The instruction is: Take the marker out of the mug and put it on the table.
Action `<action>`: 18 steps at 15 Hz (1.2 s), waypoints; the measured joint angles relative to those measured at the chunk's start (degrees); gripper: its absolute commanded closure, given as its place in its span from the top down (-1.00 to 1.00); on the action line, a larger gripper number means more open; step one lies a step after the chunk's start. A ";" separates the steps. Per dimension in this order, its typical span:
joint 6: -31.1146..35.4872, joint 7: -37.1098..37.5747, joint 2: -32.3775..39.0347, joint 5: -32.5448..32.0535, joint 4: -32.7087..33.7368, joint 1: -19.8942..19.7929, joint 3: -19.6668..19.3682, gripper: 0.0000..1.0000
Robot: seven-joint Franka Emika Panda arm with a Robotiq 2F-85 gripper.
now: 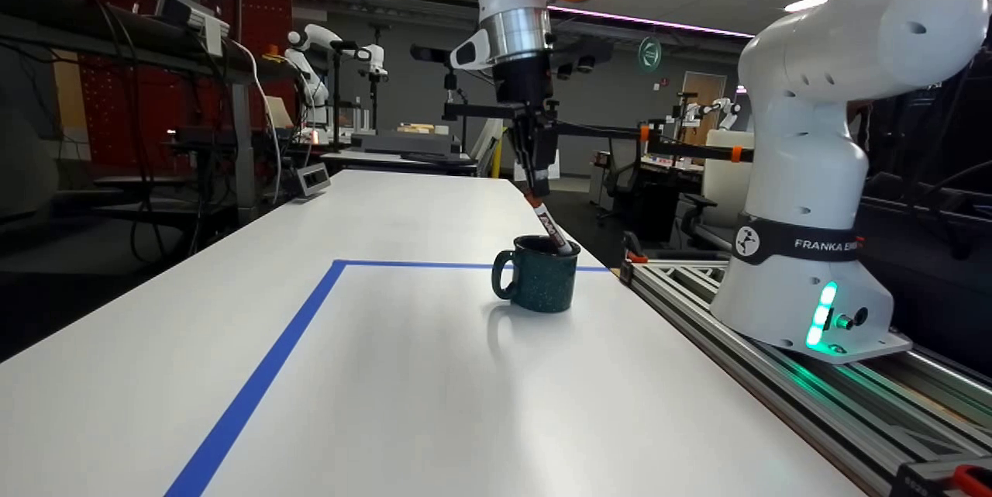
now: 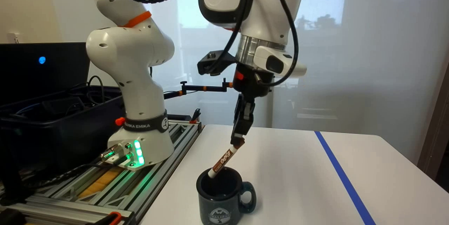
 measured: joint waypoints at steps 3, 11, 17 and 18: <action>-4.45 0.63 -5.12 0.61 0.68 0.60 0.20 -0.91; 7.69 3.10 -7.32 -1.86 3.44 0.09 -0.05 -0.91; 20.72 3.24 3.17 -4.45 4.39 -2.58 -2.12 -0.91; 21.88 3.24 5.21 -4.53 4.84 -2.98 -2.32 -0.91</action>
